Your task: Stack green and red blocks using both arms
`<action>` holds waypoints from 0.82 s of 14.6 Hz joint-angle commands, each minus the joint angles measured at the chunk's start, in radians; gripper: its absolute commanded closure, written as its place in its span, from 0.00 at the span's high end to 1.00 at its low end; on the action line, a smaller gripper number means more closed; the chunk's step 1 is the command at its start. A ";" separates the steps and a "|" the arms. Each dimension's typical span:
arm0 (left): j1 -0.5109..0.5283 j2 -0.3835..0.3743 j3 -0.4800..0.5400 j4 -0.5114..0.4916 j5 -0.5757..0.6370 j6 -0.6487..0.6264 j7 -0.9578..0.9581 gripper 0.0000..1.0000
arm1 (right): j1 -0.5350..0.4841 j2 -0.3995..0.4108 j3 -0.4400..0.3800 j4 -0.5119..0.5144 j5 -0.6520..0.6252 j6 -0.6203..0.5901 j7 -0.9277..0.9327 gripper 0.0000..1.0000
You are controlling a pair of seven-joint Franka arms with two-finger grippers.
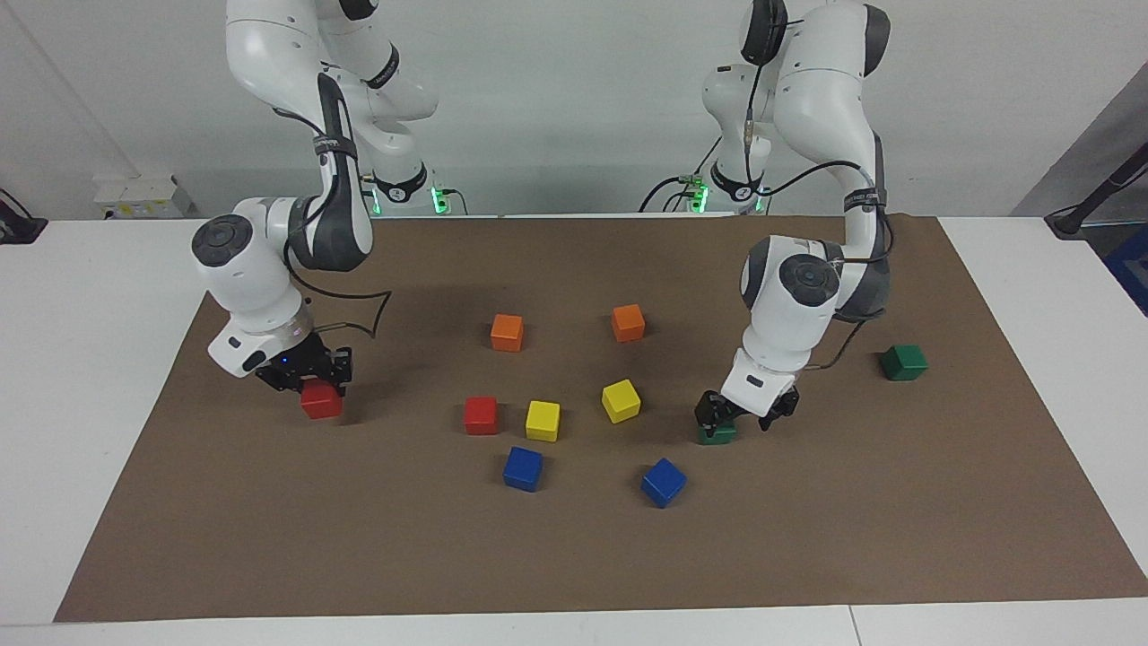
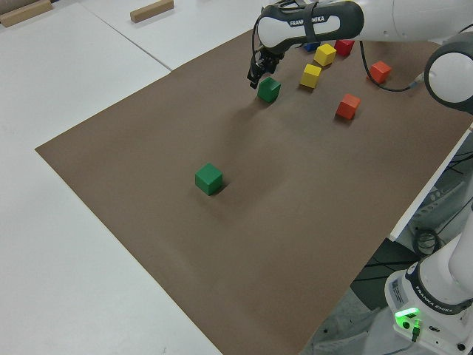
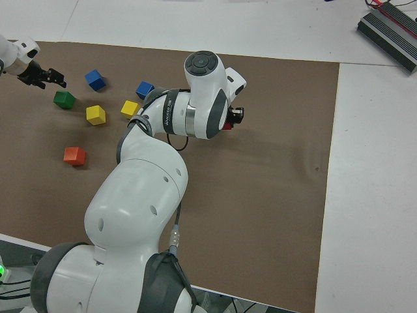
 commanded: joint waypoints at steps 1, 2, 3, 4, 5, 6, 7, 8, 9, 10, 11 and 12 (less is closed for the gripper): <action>-0.027 -0.012 0.015 -0.061 0.019 0.067 0.008 1.00 | -0.033 -0.021 0.014 -0.048 0.005 0.027 -0.037 0.10; -0.028 -0.014 0.015 -0.071 0.019 0.078 0.008 1.00 | -0.044 -0.022 0.014 -0.051 0.005 0.027 -0.043 0.10; -0.030 -0.012 0.015 -0.073 0.019 0.083 0.008 1.00 | -0.045 -0.025 0.014 -0.057 0.005 0.027 -0.046 0.11; -0.030 -0.011 0.015 -0.073 0.019 0.089 0.008 1.00 | -0.045 -0.027 0.014 -0.060 0.005 0.027 -0.046 0.11; -0.028 -0.011 0.015 -0.073 0.019 0.096 0.008 1.00 | -0.045 -0.027 0.014 -0.062 0.005 0.027 -0.046 0.11; -0.028 -0.009 0.015 -0.072 0.019 0.100 0.010 1.00 | -0.047 -0.025 0.014 -0.063 0.005 0.027 -0.046 0.11; -0.028 -0.008 0.015 -0.073 0.020 0.106 0.010 0.96 | -0.050 -0.021 0.014 -0.064 0.005 0.034 -0.046 0.12; -0.027 -0.008 0.015 -0.073 0.020 0.110 0.010 0.91 | -0.050 -0.021 0.014 -0.071 0.005 0.053 -0.045 0.12; -0.028 -0.006 0.015 -0.073 0.020 0.110 0.010 0.84 | -0.050 -0.021 0.013 -0.086 0.005 0.072 -0.043 0.12; -0.028 -0.006 0.016 -0.073 0.023 0.110 0.010 0.76 | -0.050 -0.016 0.013 -0.088 0.005 0.086 -0.043 0.13; -0.028 -0.005 0.015 -0.073 0.043 0.112 0.010 0.66 | -0.050 -0.013 0.013 -0.090 0.005 0.090 -0.043 0.13; -0.028 0.004 0.015 -0.073 0.062 0.110 0.010 0.49 | -0.050 -0.005 0.013 -0.090 0.005 0.092 -0.043 0.13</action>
